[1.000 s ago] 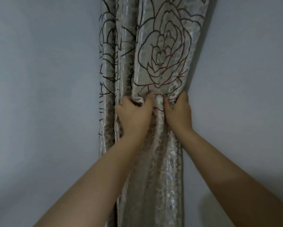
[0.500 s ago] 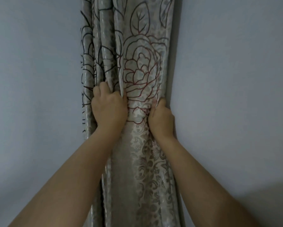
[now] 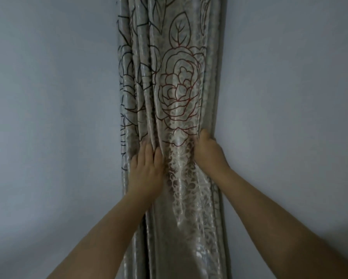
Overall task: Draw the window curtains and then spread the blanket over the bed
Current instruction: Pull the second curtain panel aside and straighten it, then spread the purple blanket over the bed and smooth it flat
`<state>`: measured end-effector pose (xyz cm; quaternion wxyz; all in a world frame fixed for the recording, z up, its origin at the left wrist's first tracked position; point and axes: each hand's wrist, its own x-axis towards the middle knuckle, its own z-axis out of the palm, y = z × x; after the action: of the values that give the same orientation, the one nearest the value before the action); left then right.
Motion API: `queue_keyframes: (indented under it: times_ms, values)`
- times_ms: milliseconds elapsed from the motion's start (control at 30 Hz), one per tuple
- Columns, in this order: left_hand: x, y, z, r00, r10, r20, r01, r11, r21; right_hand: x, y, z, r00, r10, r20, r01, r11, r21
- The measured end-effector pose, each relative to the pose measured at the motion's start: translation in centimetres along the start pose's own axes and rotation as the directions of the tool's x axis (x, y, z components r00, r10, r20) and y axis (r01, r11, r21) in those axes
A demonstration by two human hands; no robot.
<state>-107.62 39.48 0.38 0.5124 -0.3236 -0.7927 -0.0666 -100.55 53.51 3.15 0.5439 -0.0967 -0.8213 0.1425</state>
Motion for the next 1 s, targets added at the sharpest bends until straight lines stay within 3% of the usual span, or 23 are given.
queue_keyframes:
  times_ms: [100,200,267,333,400,500,600,667,800,900,1000]
  values:
    - [-0.4,0.5,-0.9,0.992,0.003,0.128,0.004,0.998,-0.055,-1.3,0.2,-0.2,1.000,-0.009,0.013,0.009,1.000,0.000]
    - [-1.1,0.2,-2.7,0.991,0.073,0.109,-0.070,0.997,-0.031,-1.6,-0.5,-1.1,0.998,0.050,-0.049,-0.049,0.998,0.036]
    - [-2.1,-0.2,-4.1,0.986,0.099,0.131,-0.093,0.994,-0.054,-2.3,-2.2,-2.0,0.970,0.011,-0.243,-0.018,0.999,-0.027]
    - [-2.9,-0.1,-4.9,0.990,0.102,0.094,-0.094,0.991,-0.092,-2.6,-3.6,-2.5,0.876,-0.091,-0.474,0.029,0.990,-0.138]
    - [-4.0,-0.5,-6.9,0.992,0.086,0.088,-0.074,0.988,-0.133,-3.2,-6.0,-3.1,0.782,-0.248,-0.572,0.139,0.964,-0.228]
    - [-6.0,-2.1,-10.5,0.986,0.058,0.153,0.001,0.932,-0.362,-4.3,-8.6,-3.1,0.705,-0.464,-0.536,0.350,0.885,-0.307]
    - [-10.2,-5.5,-15.0,0.962,-0.090,0.259,0.201,0.874,-0.442,-6.9,-12.0,-3.1,0.786,-0.491,-0.376,0.398,0.867,-0.299]
    - [-13.6,-8.3,-17.7,0.908,-0.224,0.354,0.343,0.882,-0.322,-8.9,-14.9,-3.7,0.854,-0.442,-0.275,0.383,0.891,-0.243]
    - [-21.4,-14.4,-25.6,0.708,-0.516,0.482,0.491,0.850,0.190,-13.6,-22.4,-4.5,0.841,-0.499,-0.207,0.500,0.864,-0.052]
    - [-27.6,-18.0,-33.9,0.579,-0.684,0.443,0.477,0.725,0.497,-18.0,-29.8,-5.1,0.844,-0.536,0.001,0.533,0.840,0.104]
    - [-33.9,-19.8,-43.5,0.514,-0.784,0.349,0.383,0.573,0.724,-23.3,-38.7,-6.5,0.755,-0.648,0.099,0.609,0.750,0.258]
